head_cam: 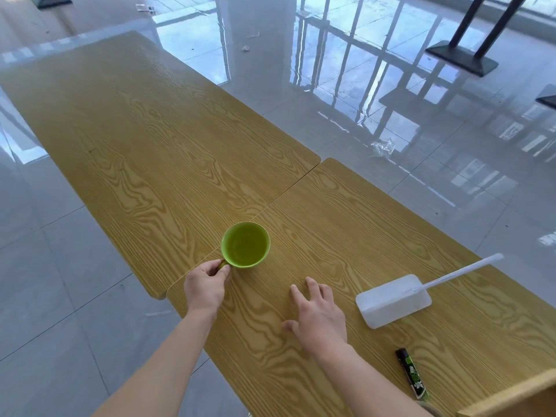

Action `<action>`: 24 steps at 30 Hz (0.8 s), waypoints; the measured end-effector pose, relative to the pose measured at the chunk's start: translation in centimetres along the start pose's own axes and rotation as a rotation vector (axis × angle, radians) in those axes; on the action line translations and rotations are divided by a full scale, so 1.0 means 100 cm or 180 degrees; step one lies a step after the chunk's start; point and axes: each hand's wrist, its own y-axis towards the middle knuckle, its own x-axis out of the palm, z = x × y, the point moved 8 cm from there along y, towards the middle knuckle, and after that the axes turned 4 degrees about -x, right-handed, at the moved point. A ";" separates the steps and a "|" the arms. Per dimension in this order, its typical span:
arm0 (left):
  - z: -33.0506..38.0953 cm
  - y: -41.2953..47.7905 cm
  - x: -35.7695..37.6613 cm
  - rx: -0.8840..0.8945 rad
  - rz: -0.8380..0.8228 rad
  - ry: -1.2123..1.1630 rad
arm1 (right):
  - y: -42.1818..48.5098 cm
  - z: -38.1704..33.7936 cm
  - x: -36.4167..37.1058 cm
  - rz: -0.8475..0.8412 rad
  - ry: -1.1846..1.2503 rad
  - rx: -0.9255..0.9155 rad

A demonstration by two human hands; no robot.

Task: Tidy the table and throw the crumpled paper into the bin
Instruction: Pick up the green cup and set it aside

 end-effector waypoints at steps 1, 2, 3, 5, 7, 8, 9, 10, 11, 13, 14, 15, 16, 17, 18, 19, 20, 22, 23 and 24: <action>0.000 0.001 0.000 -0.0003 0.0005 -0.0022 | 0.000 0.000 0.000 -0.0007 -0.0003 0.0002; 0.000 0.002 0.000 0.0008 0.0015 -0.0030 | 0.000 0.000 0.000 -0.0013 -0.0004 0.0001; 0.000 0.003 0.001 0.0015 0.0025 -0.0027 | 0.000 0.000 0.000 -0.0019 -0.0005 -0.0001; -0.001 0.005 0.002 0.0024 0.0020 -0.0032 | 0.000 0.000 0.000 -0.0026 -0.0015 -0.0007; -0.001 0.008 0.002 0.0035 0.0002 -0.0012 | 0.000 0.000 -0.001 -0.0031 -0.0035 -0.0016; -0.001 0.010 0.002 0.0038 -0.0007 -0.0008 | 0.000 0.000 -0.001 -0.0037 -0.0036 -0.0016; 0.000 0.011 0.002 0.0049 -0.0018 -0.0001 | 0.000 0.000 -0.001 -0.0044 -0.0035 -0.0013; 0.001 0.012 0.002 0.0064 -0.0027 0.0011 | 0.000 0.001 -0.001 -0.0052 -0.0036 -0.0010; 0.001 0.013 0.003 0.0073 -0.0035 0.0028 | 0.000 0.001 -0.001 -0.0058 -0.0038 -0.0006; 0.000 0.014 0.004 0.0082 -0.0049 0.0053 | 0.000 0.001 -0.002 -0.0050 -0.0035 0.0000; 0.000 0.014 0.004 0.0087 -0.0058 0.0061 | 0.000 0.001 -0.002 -0.0042 -0.0031 0.0001; 0.000 0.014 0.004 0.0096 -0.0067 0.0066 | 0.000 0.001 -0.002 -0.0034 -0.0028 0.0001; 0.000 0.014 0.004 0.0108 -0.0076 0.0068 | 0.000 0.001 -0.002 -0.0031 -0.0027 -0.0001; 0.000 0.014 0.005 0.0121 -0.0087 0.0071 | 0.000 0.001 -0.002 -0.0031 -0.0025 -0.0001; 0.000 0.014 0.005 0.0133 -0.0099 0.0065 | 0.000 0.002 -0.002 -0.0035 -0.0023 0.0001; 0.000 0.014 0.005 0.0141 -0.0108 0.0055 | 0.000 0.002 -0.001 -0.0036 -0.0024 0.0004; 0.000 0.014 0.005 0.0148 -0.0113 0.0049 | 0.000 0.002 -0.001 -0.0036 -0.0028 0.0006; 0.000 0.016 0.004 0.0154 -0.0110 0.0043 | 0.000 0.001 -0.001 -0.0037 -0.0032 0.0002; 0.001 0.016 0.004 0.0156 -0.0113 0.0042 | 0.000 0.001 -0.001 -0.0043 -0.0029 0.0004; 0.001 0.017 0.004 0.0158 -0.0122 0.0041 | -0.001 0.001 0.000 -0.0052 -0.0024 0.0007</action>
